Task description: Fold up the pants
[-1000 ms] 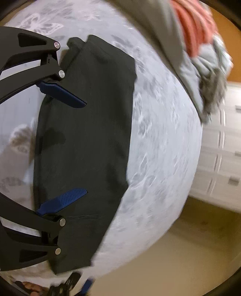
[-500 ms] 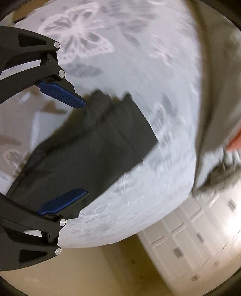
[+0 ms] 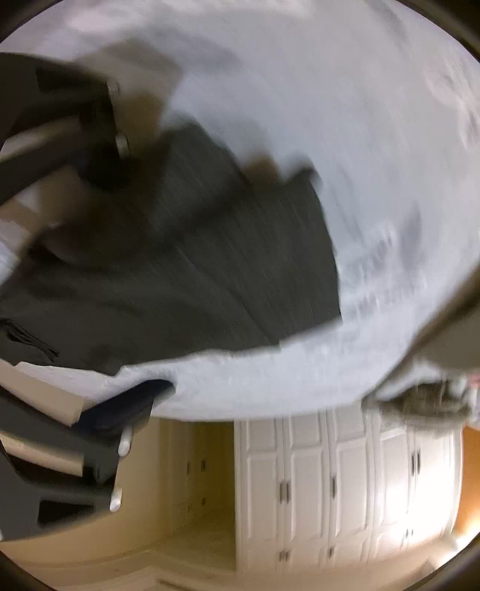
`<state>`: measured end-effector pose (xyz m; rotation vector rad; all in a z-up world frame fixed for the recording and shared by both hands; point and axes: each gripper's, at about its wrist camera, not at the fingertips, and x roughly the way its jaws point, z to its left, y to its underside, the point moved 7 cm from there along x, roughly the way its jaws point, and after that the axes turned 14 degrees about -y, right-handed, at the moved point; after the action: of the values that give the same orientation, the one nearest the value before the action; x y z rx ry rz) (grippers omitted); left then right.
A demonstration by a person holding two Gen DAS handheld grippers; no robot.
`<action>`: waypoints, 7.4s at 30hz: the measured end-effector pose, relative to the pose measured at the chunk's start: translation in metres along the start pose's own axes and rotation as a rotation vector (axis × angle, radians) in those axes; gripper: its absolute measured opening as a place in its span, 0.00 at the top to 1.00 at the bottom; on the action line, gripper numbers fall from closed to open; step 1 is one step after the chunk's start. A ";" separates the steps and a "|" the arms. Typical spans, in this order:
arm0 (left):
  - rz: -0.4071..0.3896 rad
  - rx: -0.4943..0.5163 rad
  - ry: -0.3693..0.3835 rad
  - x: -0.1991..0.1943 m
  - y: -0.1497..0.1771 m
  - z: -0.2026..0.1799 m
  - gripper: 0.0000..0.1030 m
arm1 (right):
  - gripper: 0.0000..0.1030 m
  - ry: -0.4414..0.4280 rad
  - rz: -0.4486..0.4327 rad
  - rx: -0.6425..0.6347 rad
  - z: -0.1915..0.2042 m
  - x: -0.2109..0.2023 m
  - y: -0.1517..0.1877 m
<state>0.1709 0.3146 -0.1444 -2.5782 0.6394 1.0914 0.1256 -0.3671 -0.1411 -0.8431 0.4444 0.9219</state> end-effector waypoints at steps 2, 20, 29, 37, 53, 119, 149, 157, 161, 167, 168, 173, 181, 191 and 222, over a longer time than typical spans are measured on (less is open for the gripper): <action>-0.003 0.078 -0.033 0.004 -0.003 -0.011 0.93 | 0.87 -0.042 -0.032 -0.028 0.010 -0.015 -0.011; 0.153 0.155 -0.204 -0.007 0.044 0.015 0.84 | 0.35 0.210 -0.160 -0.236 0.049 -0.074 -0.012; 0.112 0.233 -0.252 -0.003 0.046 0.004 0.74 | 0.35 0.076 0.208 -0.559 0.160 0.082 0.063; 0.133 0.236 -0.235 0.003 0.042 0.000 0.73 | 0.88 0.009 0.019 -0.471 0.174 0.052 0.022; 0.090 0.213 -0.216 0.001 0.044 -0.006 0.55 | 0.15 0.378 -0.136 -0.397 0.087 -0.010 -0.037; -0.178 1.195 -0.219 -0.006 0.264 -0.119 0.15 | 0.91 0.144 -0.075 -0.202 0.046 -0.045 -0.028; -0.100 1.366 -0.135 -0.001 0.332 -0.125 0.15 | 0.75 0.231 0.096 -0.045 -0.032 -0.033 -0.009; -0.114 1.507 0.013 -0.014 0.390 -0.131 0.15 | 0.56 0.154 0.068 -0.082 -0.015 -0.053 -0.016; -0.131 1.586 0.078 -0.023 0.427 -0.129 0.12 | 0.56 0.156 0.118 -0.170 -0.005 -0.061 0.006; -0.127 1.695 0.115 -0.012 0.485 -0.129 0.12 | 0.85 0.054 0.202 -0.205 0.000 -0.057 0.040; -0.118 1.710 0.115 -0.008 0.493 -0.130 0.12 | 0.87 0.022 0.197 -0.199 0.003 -0.059 0.039; -0.138 1.733 0.108 0.011 0.526 -0.145 0.12 | 0.93 -0.216 0.091 -0.110 0.016 -0.089 0.016; 0.018 1.661 0.046 0.070 0.527 -0.186 0.91 | 0.89 -0.252 0.078 -0.043 0.011 -0.075 -0.013; 0.039 1.435 0.125 0.033 0.461 -0.241 0.91 | 0.74 0.015 -0.056 -0.133 -0.033 -0.057 -0.081; -0.018 1.466 0.038 0.024 0.482 -0.226 0.91 | 0.27 0.005 -0.015 -0.136 -0.060 -0.044 -0.074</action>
<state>0.0854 -0.2013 -0.0437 -1.2926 0.9174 0.2584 0.1644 -0.4611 -0.1159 -0.9711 0.3823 0.9439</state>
